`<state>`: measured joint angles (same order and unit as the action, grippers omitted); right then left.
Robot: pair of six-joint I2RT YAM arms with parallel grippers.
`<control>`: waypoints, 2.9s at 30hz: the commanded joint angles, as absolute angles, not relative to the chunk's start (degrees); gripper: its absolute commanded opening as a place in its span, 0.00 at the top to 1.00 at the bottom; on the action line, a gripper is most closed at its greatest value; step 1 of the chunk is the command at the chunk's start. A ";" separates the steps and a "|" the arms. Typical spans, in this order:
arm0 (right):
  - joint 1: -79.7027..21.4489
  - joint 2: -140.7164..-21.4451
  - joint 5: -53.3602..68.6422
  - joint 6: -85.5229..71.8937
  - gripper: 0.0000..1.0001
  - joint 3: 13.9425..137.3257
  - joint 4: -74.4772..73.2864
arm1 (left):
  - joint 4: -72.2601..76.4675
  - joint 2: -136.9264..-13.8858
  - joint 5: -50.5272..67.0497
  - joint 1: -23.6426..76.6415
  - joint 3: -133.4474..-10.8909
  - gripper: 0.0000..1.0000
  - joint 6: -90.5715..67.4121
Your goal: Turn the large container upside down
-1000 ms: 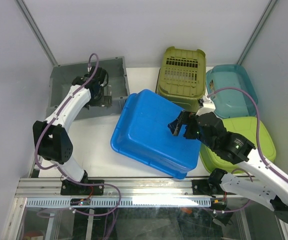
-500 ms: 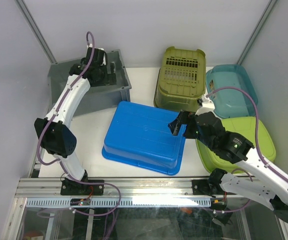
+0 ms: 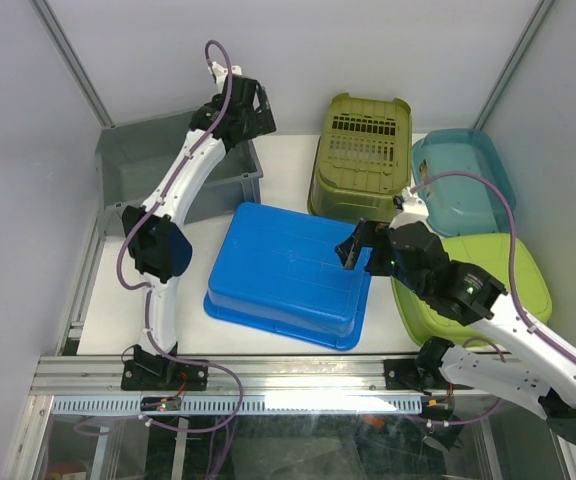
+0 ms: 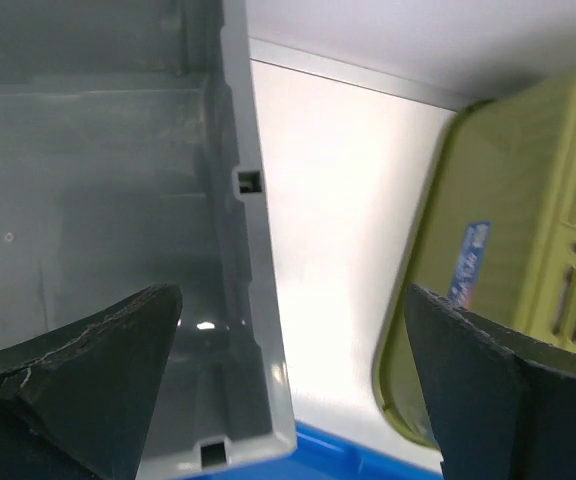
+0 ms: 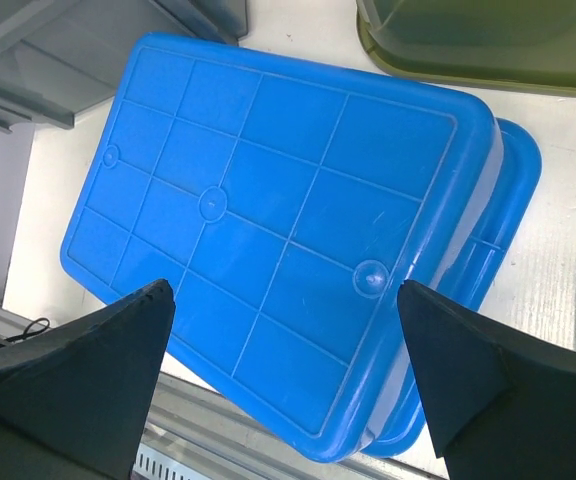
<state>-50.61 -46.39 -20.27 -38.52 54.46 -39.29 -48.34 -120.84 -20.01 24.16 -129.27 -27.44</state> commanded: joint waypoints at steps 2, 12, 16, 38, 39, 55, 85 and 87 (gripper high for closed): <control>-50.62 -42.09 -23.33 -39.76 0.02 57.21 -40.25 | -45.50 -125.46 -22.46 22.98 -131.59 0.02 -27.90; -50.67 -40.43 -23.65 -40.34 0.02 56.72 -41.24 | -42.14 -127.12 -17.88 23.12 -126.88 0.49 -25.63; -50.62 -40.04 -23.35 -40.30 0.02 56.34 -40.67 | -41.79 -127.98 -18.17 23.12 -126.45 0.64 -24.17; -50.63 -40.13 -21.23 -41.35 0.03 55.55 -39.87 | -46.93 -116.73 -13.66 31.25 -137.74 1.00 -26.96; -50.63 -40.16 -21.14 -41.43 0.03 55.73 -40.03 | -46.66 -115.74 -11.88 31.36 -139.08 1.00 -27.63; -50.62 -37.69 -21.59 -43.61 0.03 54.64 -40.11 | -21.29 -97.60 6.25 30.68 -132.19 1.00 -45.08; -50.60 -34.69 -21.51 -44.73 0.04 54.85 -42.28 | 60.98 -80.04 19.16 -5.18 -53.67 1.00 -126.33; -50.62 -34.72 -21.27 -44.89 0.04 54.73 -42.20 | 63.74 -80.05 18.23 -7.07 -50.02 1.00 -129.25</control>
